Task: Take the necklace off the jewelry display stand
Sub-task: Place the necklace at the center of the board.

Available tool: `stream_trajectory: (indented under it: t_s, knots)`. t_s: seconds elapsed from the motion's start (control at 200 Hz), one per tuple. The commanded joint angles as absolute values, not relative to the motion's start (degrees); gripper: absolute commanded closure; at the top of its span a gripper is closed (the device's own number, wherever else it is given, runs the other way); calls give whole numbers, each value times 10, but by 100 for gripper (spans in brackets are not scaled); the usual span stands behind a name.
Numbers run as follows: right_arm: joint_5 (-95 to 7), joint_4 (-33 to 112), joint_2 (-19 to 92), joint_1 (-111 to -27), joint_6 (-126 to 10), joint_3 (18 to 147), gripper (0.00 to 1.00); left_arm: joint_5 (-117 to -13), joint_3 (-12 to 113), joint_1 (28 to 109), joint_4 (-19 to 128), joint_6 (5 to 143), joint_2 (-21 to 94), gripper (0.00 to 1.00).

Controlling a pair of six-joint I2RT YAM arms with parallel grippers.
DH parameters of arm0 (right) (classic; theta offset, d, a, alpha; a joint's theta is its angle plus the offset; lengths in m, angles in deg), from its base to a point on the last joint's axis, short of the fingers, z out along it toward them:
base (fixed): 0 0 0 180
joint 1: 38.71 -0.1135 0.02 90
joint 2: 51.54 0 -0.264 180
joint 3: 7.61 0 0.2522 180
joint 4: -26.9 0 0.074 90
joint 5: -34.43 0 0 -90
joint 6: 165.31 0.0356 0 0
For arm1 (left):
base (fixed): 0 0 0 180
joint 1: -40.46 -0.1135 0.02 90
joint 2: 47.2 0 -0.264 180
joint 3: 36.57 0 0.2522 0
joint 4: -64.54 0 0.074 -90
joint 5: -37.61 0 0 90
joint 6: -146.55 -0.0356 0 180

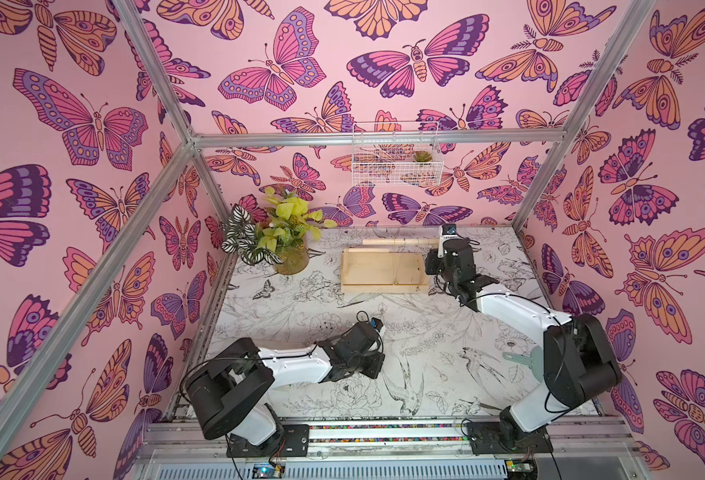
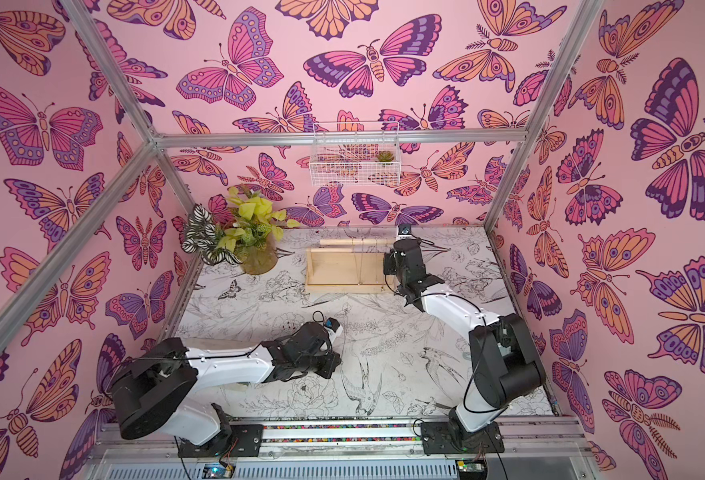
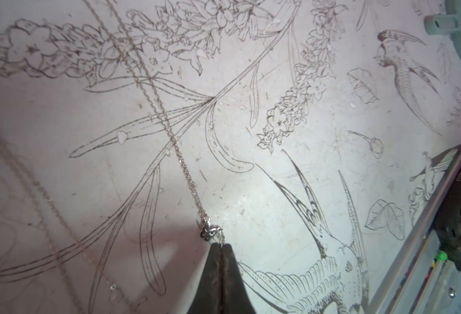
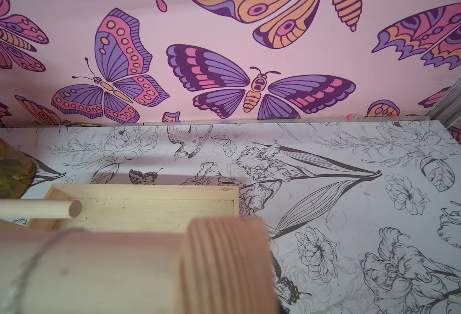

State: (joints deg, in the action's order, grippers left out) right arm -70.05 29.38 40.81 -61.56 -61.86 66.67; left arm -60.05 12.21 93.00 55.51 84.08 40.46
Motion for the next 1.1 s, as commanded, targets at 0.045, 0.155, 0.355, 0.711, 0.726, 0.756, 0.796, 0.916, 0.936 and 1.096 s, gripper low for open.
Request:
stream_trajectory:
  t_s: [0.045,0.155,0.355,0.711,0.726,0.756,0.796,0.916,0.936,1.096]
  knots:
    - [-684,352,436,-617,-594,650,84,-587,136,931,574,841,432,100]
    - [-685,352,436,-616,-595,650,84,-587,143,931,574,839,434,100]
    - [-684,351,439,-616,-595,651,84,-574,148,932,573,834,425,100]
    - [-684,349,439,-616,-595,650,84,-552,165,931,574,828,454,100]
    - [-684,349,440,-616,-595,650,84,-551,166,932,574,827,455,100]
    - [-684,349,438,-616,-594,650,84,-551,168,931,574,827,458,100]
    - [-684,349,439,-616,-595,650,84,-552,171,932,574,826,461,100]
    - [-685,349,439,-616,-594,650,84,-556,174,931,574,824,473,100]
    - [-685,349,439,-616,-595,650,84,-557,174,932,575,824,475,100]
    - [-687,349,438,-616,-594,649,84,-559,164,931,576,833,475,100]
